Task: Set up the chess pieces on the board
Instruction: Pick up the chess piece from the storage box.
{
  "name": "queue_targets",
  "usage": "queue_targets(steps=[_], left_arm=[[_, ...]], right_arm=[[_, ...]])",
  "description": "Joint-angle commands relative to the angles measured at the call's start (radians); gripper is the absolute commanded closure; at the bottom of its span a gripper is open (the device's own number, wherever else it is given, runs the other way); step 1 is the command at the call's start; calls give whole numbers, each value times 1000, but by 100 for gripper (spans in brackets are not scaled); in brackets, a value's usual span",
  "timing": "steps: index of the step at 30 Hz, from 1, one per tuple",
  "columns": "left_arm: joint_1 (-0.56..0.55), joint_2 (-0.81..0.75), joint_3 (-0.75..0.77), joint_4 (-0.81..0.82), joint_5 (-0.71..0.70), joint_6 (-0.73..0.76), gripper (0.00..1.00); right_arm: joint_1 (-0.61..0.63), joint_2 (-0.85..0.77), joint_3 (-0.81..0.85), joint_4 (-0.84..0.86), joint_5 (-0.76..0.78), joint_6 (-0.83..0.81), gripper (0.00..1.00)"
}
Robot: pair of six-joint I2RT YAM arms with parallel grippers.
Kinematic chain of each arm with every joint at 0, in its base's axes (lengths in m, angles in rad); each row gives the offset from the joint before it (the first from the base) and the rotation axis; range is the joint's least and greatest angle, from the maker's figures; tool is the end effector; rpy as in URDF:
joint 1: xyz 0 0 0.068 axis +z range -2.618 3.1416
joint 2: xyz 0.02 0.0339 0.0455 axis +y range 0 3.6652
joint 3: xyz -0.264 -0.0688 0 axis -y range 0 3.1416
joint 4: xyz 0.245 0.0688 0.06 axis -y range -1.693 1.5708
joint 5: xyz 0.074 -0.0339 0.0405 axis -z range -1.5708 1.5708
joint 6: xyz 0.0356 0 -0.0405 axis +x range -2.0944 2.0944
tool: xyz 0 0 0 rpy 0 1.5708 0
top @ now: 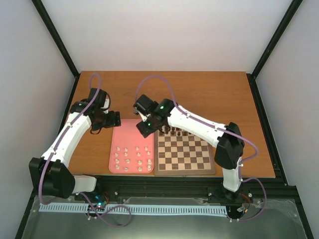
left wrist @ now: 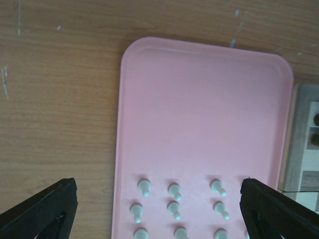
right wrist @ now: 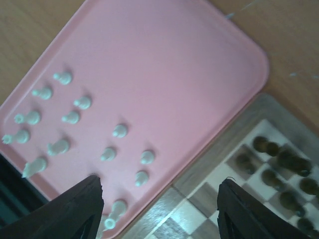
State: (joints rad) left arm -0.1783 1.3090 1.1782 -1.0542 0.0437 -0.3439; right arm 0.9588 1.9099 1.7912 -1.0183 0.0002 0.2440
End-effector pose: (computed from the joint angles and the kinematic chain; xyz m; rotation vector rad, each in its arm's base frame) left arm 0.2395 -0.0447 0.2945 -0.2176 2.7647 -0.1984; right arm 0.2323 0.3309 0.2936 -0.9667 2.5887 0.3443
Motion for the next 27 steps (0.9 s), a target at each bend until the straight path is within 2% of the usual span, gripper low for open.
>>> queue_targets(steps=[1, 5, 10, 16, 27], left_arm=[[72, -32, -51, 40, 42, -48, 0], [196, -61, -108, 56, 126, -52, 0], [204, -96, -132, 61, 108, -71, 0], [209, -103, -142, 64, 116, -78, 0], [209, -97, -129, 67, 132, -76, 0]], right_arm=[[46, 28, 12, -33, -30, 22, 40], [64, 42, -57, 15, -87, 61, 49], [66, 96, -98, 33, -108, 70, 62], [74, 143, -110, 56, -145, 64, 63], [77, 239, -55, 19, -118, 59, 62]])
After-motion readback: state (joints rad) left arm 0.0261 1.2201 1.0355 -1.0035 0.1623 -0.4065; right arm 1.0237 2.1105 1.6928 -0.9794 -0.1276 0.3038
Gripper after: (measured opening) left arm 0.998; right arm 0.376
